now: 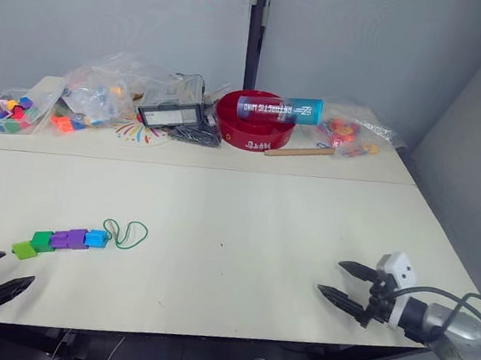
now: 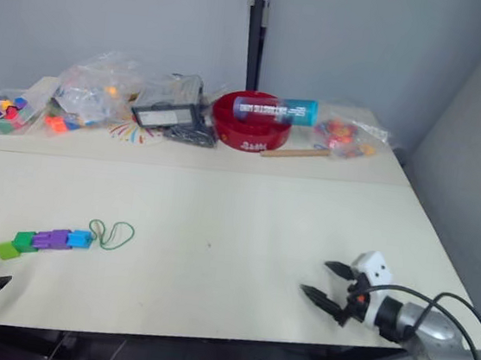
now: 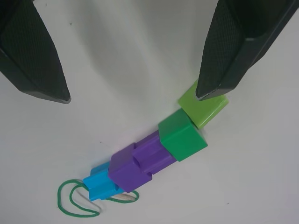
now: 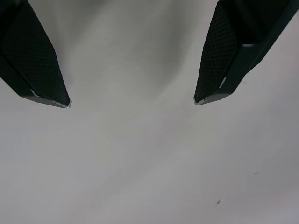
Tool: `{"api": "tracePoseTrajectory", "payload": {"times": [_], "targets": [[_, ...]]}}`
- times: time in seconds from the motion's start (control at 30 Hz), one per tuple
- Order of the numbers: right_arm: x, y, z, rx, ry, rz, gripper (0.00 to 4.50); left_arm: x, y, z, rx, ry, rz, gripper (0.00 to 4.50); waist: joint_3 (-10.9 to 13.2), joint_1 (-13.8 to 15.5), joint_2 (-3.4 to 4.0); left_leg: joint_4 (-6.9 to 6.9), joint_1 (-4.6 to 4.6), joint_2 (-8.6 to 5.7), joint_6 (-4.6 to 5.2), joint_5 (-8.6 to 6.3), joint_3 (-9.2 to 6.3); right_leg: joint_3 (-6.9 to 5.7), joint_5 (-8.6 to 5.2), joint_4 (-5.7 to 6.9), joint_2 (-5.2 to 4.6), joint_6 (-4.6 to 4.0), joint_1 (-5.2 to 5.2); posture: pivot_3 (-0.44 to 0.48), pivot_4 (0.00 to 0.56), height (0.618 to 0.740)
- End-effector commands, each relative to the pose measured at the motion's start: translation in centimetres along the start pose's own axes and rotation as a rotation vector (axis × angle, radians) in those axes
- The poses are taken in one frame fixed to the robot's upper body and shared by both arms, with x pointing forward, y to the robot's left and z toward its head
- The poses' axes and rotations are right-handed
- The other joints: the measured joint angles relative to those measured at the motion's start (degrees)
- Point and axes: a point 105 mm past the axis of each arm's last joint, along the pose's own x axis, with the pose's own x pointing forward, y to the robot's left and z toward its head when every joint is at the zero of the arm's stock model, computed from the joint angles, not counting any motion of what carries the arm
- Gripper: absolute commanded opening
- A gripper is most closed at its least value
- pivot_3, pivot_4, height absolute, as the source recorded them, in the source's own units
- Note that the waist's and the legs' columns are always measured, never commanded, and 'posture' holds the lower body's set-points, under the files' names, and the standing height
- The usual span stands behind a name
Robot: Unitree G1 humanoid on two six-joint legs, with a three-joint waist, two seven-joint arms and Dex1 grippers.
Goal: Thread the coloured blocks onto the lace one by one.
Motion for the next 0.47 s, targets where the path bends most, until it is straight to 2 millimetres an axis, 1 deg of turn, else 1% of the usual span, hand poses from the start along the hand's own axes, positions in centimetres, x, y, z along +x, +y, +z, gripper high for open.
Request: {"api": "tracePoseTrajectory", "payload": {"times": [0.03, 0.47], "targets": [[-1.6, -1.2, 0.4, -0.005, -0.036, -0.081, 4.46, -0.2, 0.1, 0.1, -0.003, -0.028, 0.012, 4.5, 0.0, -0.1, -0.06, 0.0, 0.0, 0.0, 0.0, 0.0, 0.0, 0.0, -0.05, 0.0, 0.0, 0.09, 0.0, 0.0, 0.15, 0.731], [-1.5, -0.6, 0.2, -0.006, -0.046, -0.087, 4.46, 1.1, 0.0, 0.8, 0.005, -0.04, -0.008, 4.5, 0.0, -0.6, -0.08, 0.0, 0.02, 0.02, -0.01, 0.01, -0.01, 0.02, -0.09, 0.04, 0.02, 0.14, 0.0, 0.0, 0.15, 0.731]]}}
